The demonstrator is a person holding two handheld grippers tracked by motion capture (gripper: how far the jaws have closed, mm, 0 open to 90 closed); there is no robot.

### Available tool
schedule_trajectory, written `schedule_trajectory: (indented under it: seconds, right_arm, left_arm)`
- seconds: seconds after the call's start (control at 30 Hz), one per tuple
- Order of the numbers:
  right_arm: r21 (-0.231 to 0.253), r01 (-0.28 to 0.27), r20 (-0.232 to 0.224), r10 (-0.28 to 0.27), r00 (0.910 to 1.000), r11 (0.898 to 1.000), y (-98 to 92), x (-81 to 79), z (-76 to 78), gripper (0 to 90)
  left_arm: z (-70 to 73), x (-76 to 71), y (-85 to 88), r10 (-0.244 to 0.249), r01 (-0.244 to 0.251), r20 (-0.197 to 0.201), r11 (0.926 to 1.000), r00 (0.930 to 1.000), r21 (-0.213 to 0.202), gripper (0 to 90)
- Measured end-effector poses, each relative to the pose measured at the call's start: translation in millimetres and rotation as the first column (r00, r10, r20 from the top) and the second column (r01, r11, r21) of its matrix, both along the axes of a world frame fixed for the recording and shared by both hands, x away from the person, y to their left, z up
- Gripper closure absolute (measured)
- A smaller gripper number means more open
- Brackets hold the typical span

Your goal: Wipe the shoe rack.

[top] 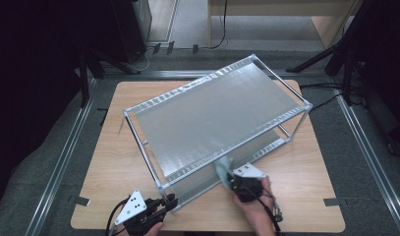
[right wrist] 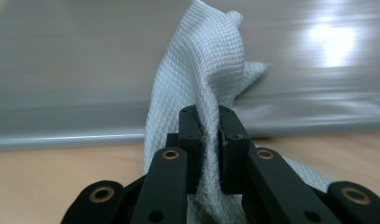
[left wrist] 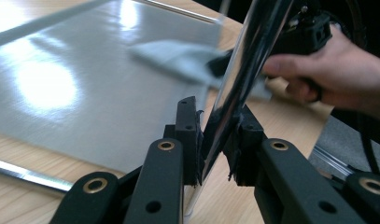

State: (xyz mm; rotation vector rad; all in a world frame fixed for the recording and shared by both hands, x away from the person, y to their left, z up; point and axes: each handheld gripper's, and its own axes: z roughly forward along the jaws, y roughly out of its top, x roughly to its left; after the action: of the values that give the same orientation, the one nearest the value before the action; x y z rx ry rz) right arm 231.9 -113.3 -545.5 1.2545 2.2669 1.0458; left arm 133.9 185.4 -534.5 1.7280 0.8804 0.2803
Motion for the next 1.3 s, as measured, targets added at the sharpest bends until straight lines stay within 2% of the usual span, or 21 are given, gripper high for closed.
schedule_trajectory:
  seconds: [0.17, 0.23, 0.27, 0.3, 0.4, 0.47, 0.53, 0.57, 0.63, 0.67, 0.7, 0.77, 0.83, 0.87, 0.9, 0.97, 1.03, 1.07, 1.1, 1.2, 1.3]
  right_arm:
    - [0.041, -0.145, -0.011, 0.145, 0.9893, 0.989, 39.8, -19.8, -4.1, 81.8]
    - [0.041, -0.208, -0.008, 0.209, 0.9779, 0.977, 53.1, -27.4, -4.7, 81.8]
    - [0.041, -0.208, -0.008, 0.209, 0.9779, 0.977, 53.1, -27.4, -4.7, 81.8]
    - [0.035, -0.274, -0.008, 0.274, 0.9617, 0.961, 61.7, -33.1, -4.5, 81.8]
    - [0.012, -0.320, 0.005, 0.320, 0.9474, 0.947, 60.9, -33.7, -3.8, 82.1]
    - [0.003, -0.296, 0.009, 0.296, 0.9552, 0.955, 51.9, -29.4, -1.5, 82.2]
    - [0.001, -0.238, 0.018, 0.238, 0.9712, 0.971, 38.1, -22.6, 2.2, 82.5]
    - [0.005, -0.183, 0.023, 0.183, 0.9828, 0.983, 24.5, -16.4, 5.9, 82.8]
    - [0.007, -0.073, 0.042, 0.072, 0.9965, 0.997, -1.7, -6.0, 12.5, 83.0]
    - [0.014, -0.010, 0.047, 0.010, 0.9988, 1.000, -16.1, -1.4, 16.1, 83.0]
    - [0.024, 0.053, 0.055, -0.054, 0.9970, 0.998, -31.2, 2.8, 19.6, 83.2]
    - [0.042, 0.157, 0.068, -0.159, 0.9849, 0.987, -57.0, 8.5, 25.1, 83.7]
    - [0.051, 0.290, 0.082, -0.293, 0.9526, 0.956, -86.1, 14.6, 28.9, 84.5]
    - [0.051, 0.290, 0.082, -0.293, 0.9526, 0.956, -86.1, 14.6, 28.9, 84.5]
    - [0.025, 0.401, 0.108, -0.401, 0.9097, 0.916, -107.5, 18.6, 29.8, 83.9]
    - [0.022, 0.458, 0.120, -0.457, 0.8815, 0.889, -120.4, 20.2, 29.7, 79.4]
    - [0.034, 0.495, 0.124, -0.495, 0.8600, 0.868, -130.8, 20.2, 30.1, 68.2]
    - [0.053, 0.495, 0.120, -0.498, 0.8588, 0.867, -134.3, 19.3, 31.3, 64.6]
    - [0.075, 0.487, 0.118, -0.493, 0.8623, 0.870, -136.3, 18.3, 32.9, 61.4]
    - [0.127, 0.419, 0.113, -0.433, 0.8944, 0.899, -135.1, 12.7, 38.9, 55.0]
    - [0.134, 0.365, 0.127, -0.381, 0.9158, 0.921, -124.7, 4.2, 42.1, 48.3]
  left_arm:
    - [-0.8, -1.0, -7.2, -0.014, 0.014, 0.002, 0.9999, 0.9999, -0.003, 76.8]
    - [-1.0, -1.1, -8.5, -0.017, 0.017, 0.001, 0.9998, 0.9999, -0.006, 76.8]
    - [-1.0, -1.1, -8.5, -0.017, 0.017, 0.001, 0.9998, 0.9999, -0.006, 76.8]
    - [-1.1, -1.7, -10.2, -0.018, 0.018, 0.002, 0.9998, 0.9998, -0.005, 76.9]
    - [-1.2, -2.2, -12.6, -0.027, 0.027, 0.010, 0.9996, 0.9996, 0.002, 77.0]
    - [-1.4, -2.2, -12.7, -0.027, 0.027, 0.011, 0.9996, 0.9996, 0.001, 76.8]
    - [-1.3, -2.2, -12.6, -0.029, 0.029, 0.013, 0.9996, 0.9995, 0.003, 76.9]
    - [-1.3, -2.3, -12.7, -0.029, 0.029, 0.014, 0.9996, 0.9995, 0.003, 76.9]
    - [-1.3, -2.2, -12.6, -0.030, 0.030, 0.015, 0.9995, 0.9994, 0.006, 77.1]
    - [-1.3, -2.1, -12.5, -0.031, 0.031, 0.015, 0.9995, 0.9994, 0.006, 77.1]
    - [-1.2, -1.9, -12.4, -0.032, 0.032, 0.017, 0.9994, 0.9993, 0.007, 77.1]
    - [-1.1, -1.7, -12.7, -0.033, 0.033, 0.018, 0.9994, 0.9993, 0.009, 77.1]
    - [-1.3, -0.8, -13.7, -0.032, 0.031, 0.019, 0.9995, 0.9993, 0.007, 77.2]
    - [-1.3, -0.8, -13.7, -0.032, 0.031, 0.019, 0.9995, 0.9993, 0.007, 77.2]
    - [-1.4, 0.5, -14.4, -0.032, 0.031, 0.021, 0.9995, 0.9993, 0.008, 77.2]
    - [-1.5, 1.7, -15.0, -0.030, 0.030, 0.021, 0.9995, 0.9993, 0.006, 77.2]
    - [-1.4, 3.0, -16.1, -0.029, 0.029, 0.022, 0.9996, 0.9993, 0.008, 77.2]
    - [-1.4, 3.8, -16.7, -0.031, 0.031, 0.021, 0.9995, 0.9993, 0.007, 77.2]
    - [-1.3, 5.1, -17.1, -0.033, 0.033, 0.022, 0.9994, 0.9992, 0.009, 77.2]
    - [-1.2, 9.4, -19.8, -0.037, 0.037, 0.023, 0.9993, 0.9990, 0.009, 77.2]
    - [-0.8, 14.8, -23.4, -0.046, 0.046, 0.022, 0.9989, 0.9987, 0.011, 77.3]
